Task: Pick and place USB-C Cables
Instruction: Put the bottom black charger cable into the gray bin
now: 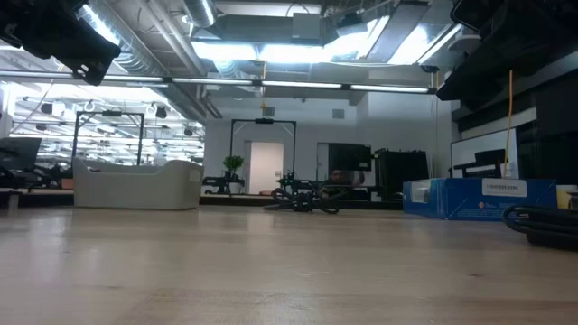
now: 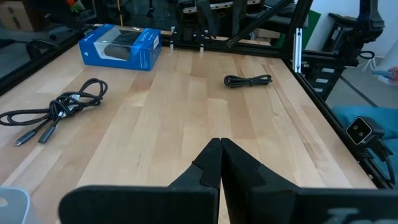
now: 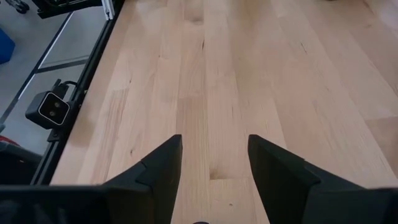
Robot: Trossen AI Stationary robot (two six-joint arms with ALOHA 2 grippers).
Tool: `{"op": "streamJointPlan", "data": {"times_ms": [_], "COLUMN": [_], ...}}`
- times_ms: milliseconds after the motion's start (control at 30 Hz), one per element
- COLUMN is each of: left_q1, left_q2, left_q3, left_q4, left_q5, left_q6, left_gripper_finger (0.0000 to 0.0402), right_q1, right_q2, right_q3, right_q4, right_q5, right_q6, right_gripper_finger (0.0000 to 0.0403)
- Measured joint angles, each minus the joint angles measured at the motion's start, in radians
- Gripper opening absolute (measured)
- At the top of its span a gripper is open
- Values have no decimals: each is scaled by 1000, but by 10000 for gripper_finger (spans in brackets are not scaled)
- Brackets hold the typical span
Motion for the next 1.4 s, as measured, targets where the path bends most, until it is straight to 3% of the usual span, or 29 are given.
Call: {"op": "streamJointPlan", "data": {"times_ms": [333,500,600,867,1133,1400], "left_q1": [0,0,0,0,0,0], "left_q2": [0,0,0,0,0,0], "left_q3": [0,0,0,0,0,0], "left_q4": [0,0,0,0,0,0], "left_q5": [0,0,0,0,0,0], "left_q6": [0,0,0,0,0,0], "left_gripper_finger": [0,0,0,0,0,0], "right_q1": [0,-14,-30,-114,-198,-272], "right_q2": [1,5,5,105,238,302], "right_q3": [0,1,2,4,4,4], "right_q4": [8,27,51,180,408,755], "right_q5": [21,344,397,396,298,208], "right_q6": [8,64,36,-25,-32,-176], "right_gripper_finger": [188,188,188,188,188,188]}}
